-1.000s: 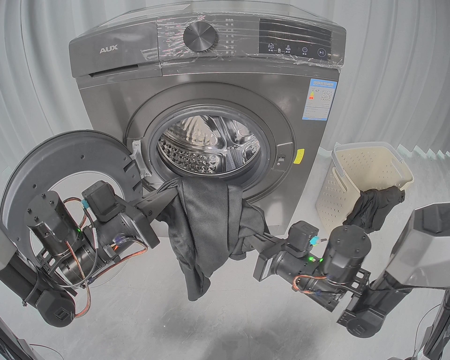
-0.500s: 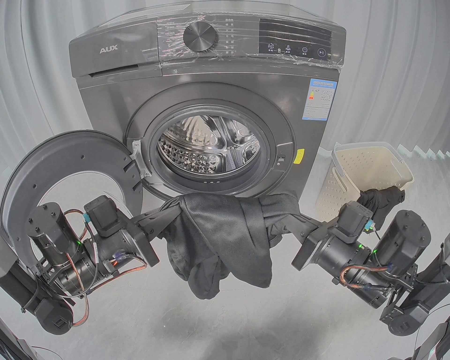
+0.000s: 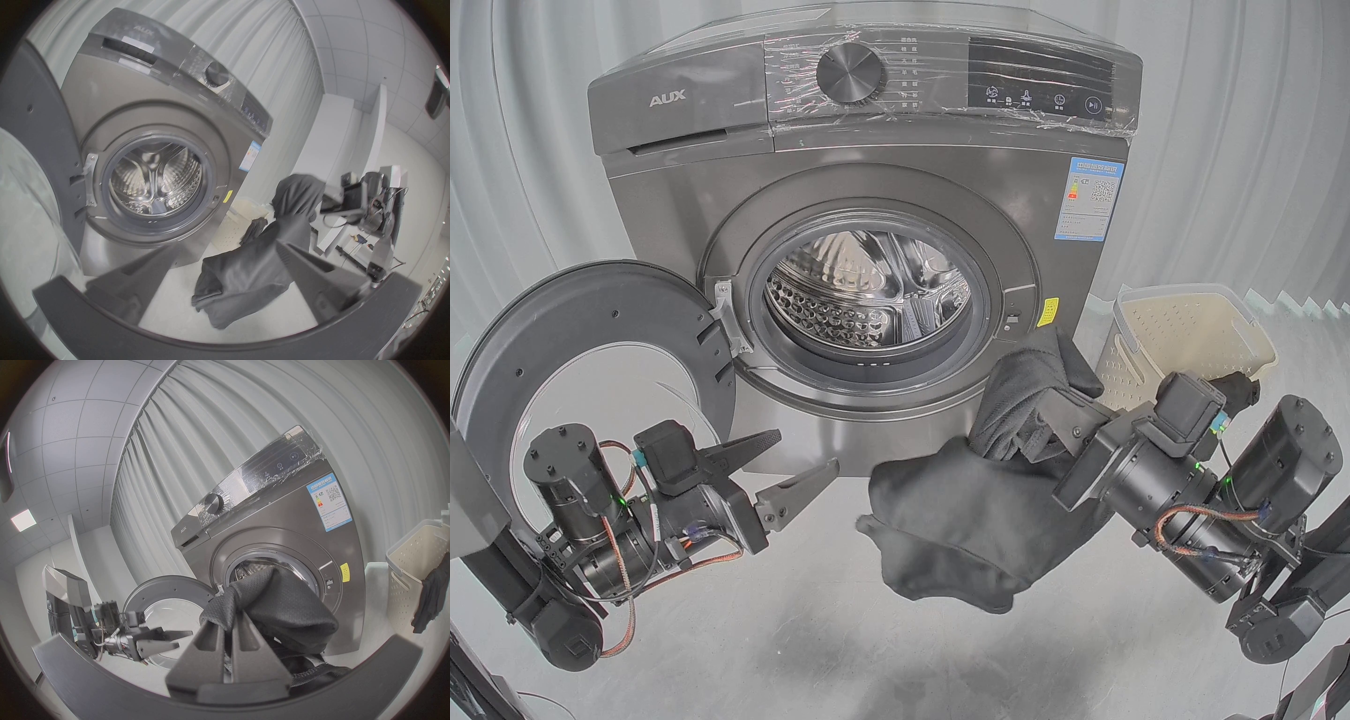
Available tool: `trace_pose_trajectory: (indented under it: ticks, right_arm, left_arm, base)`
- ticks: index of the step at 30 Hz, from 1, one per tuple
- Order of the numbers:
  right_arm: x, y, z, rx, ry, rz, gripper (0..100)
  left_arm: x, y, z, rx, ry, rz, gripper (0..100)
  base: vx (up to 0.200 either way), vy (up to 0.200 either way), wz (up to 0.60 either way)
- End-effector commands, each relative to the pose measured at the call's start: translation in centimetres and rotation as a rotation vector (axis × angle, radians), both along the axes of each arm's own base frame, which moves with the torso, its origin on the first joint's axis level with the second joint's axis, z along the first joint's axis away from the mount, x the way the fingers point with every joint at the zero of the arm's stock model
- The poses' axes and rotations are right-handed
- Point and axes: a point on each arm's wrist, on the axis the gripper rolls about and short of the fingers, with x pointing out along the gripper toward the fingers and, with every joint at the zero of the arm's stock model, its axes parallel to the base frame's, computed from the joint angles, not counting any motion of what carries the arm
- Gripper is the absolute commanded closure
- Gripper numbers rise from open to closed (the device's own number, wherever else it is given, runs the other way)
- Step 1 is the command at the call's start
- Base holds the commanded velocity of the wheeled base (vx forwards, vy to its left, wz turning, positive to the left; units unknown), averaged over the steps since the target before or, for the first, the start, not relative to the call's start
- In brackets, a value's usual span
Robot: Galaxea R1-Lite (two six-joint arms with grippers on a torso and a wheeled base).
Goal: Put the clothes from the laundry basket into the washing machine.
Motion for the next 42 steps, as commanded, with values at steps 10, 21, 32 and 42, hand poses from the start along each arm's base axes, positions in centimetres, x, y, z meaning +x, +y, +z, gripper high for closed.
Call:
trace_pose_trajectory:
  ticks: [10,21,32,42]
  right_arm:
    - [0.3,0.1,0.6,0.022,-0.019,-0.014,100]
    - [0.6,0.4,0.4,0.019,-0.012,-0.016,100]
    - [0.8,1.1,0.1,0.011,-0.008,-0.006,100]
    - [0.8,2.2,-1.2,-0.022,0.02,0.022,100]
  left_arm:
    - [0.8,0.2,-3.0,0.094,0.07,0.021,0]
    - [0.6,0.0,-3.1,0.113,0.064,0.008,0]
    - [-0.8,-1.8,-1.9,0.092,0.014,-0.076,0]
    - [0.7,-5.3,-1.3,0.059,-0.047,-0.155,0]
  base:
    - [0.0,0.0,0.0]
    - [0.0,0.0,0.0]
    - [0.0,0.0,0.0]
    - [0.0,0.0,0.0]
